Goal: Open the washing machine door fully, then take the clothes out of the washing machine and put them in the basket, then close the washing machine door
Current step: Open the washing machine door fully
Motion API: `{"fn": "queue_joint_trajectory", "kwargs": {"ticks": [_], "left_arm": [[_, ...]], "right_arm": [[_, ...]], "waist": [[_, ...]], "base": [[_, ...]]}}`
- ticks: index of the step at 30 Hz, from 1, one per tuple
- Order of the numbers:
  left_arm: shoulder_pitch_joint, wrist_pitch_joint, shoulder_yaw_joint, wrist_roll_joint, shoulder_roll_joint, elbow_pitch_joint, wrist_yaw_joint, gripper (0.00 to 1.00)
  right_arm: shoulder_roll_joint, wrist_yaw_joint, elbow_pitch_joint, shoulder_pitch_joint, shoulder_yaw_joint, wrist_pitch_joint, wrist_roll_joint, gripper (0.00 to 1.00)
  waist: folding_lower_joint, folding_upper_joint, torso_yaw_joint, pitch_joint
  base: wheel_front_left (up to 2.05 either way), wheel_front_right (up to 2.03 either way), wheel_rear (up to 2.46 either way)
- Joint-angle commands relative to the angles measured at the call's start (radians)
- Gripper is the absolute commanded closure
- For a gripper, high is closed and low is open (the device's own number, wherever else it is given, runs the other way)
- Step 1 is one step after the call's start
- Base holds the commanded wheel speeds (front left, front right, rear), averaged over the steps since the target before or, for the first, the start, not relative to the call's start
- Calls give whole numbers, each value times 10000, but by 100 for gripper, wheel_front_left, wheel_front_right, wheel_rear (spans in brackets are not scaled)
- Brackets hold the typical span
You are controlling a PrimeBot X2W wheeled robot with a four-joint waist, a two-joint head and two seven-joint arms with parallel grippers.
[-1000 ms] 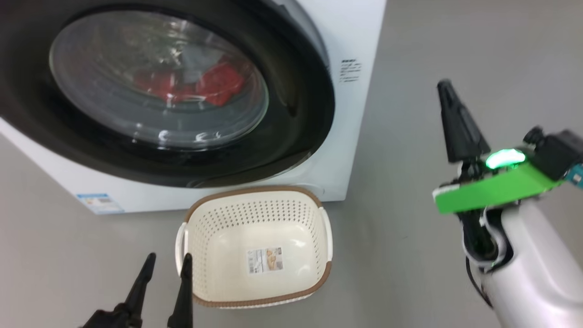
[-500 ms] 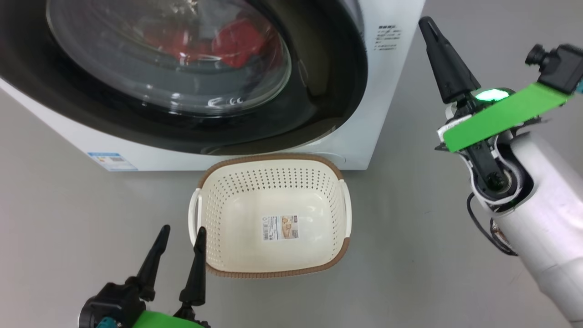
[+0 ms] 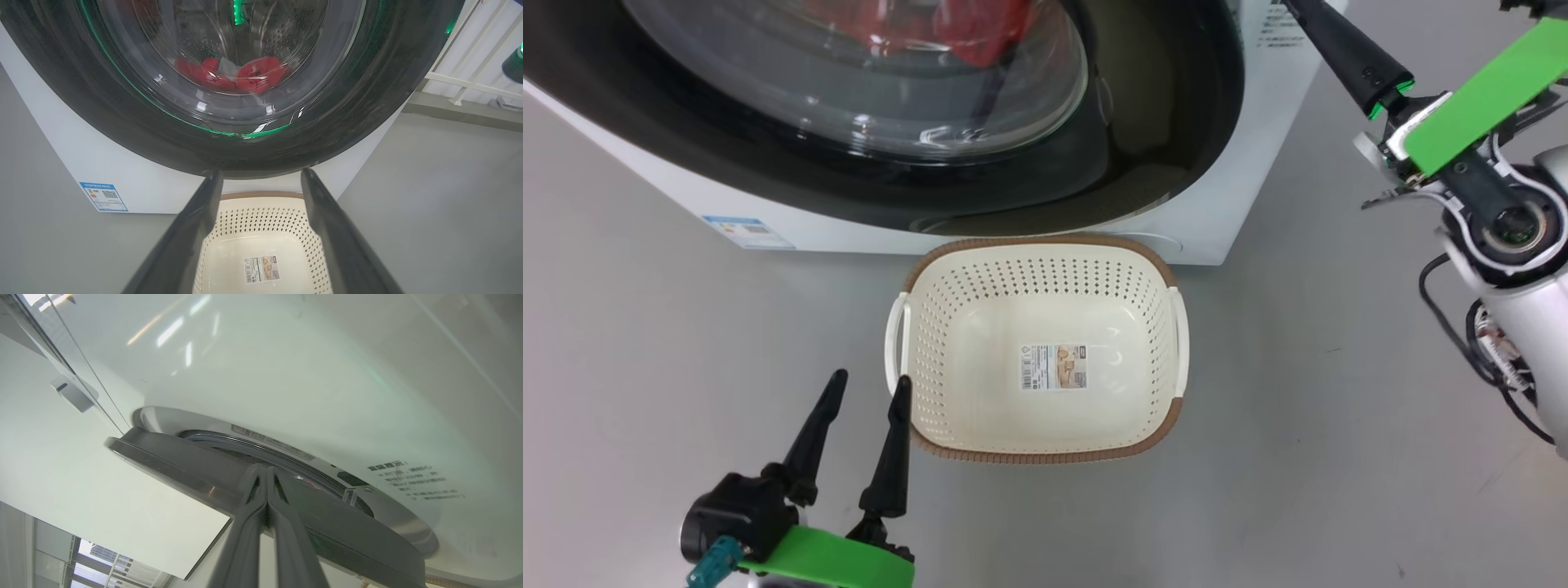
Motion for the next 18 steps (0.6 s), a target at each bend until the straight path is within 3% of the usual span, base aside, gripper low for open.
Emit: {"fn": "queue_joint_trajectory", "kwargs": {"ticks": [1, 6, 18], "left_arm": [[-178, -122, 279, -73, 85, -184, -36, 0], [-266, -122, 225, -146, 85, -152, -53, 0], [-409, -122, 57, -333, 85, -68, -43, 0]], "right_arm": [[25, -7, -114, -140, -50, 248, 153, 100], [165, -7, 663, -574, -409, 1844, 858, 100], [727, -7, 2068, -1404, -1101, 3811, 1217, 100]], "waist": [[0, -1, 122, 133], [0, -1, 216, 326], [0, -1, 415, 545]], "base": [[0, 0, 0], [0, 0, 0], [0, 0, 0]]}}
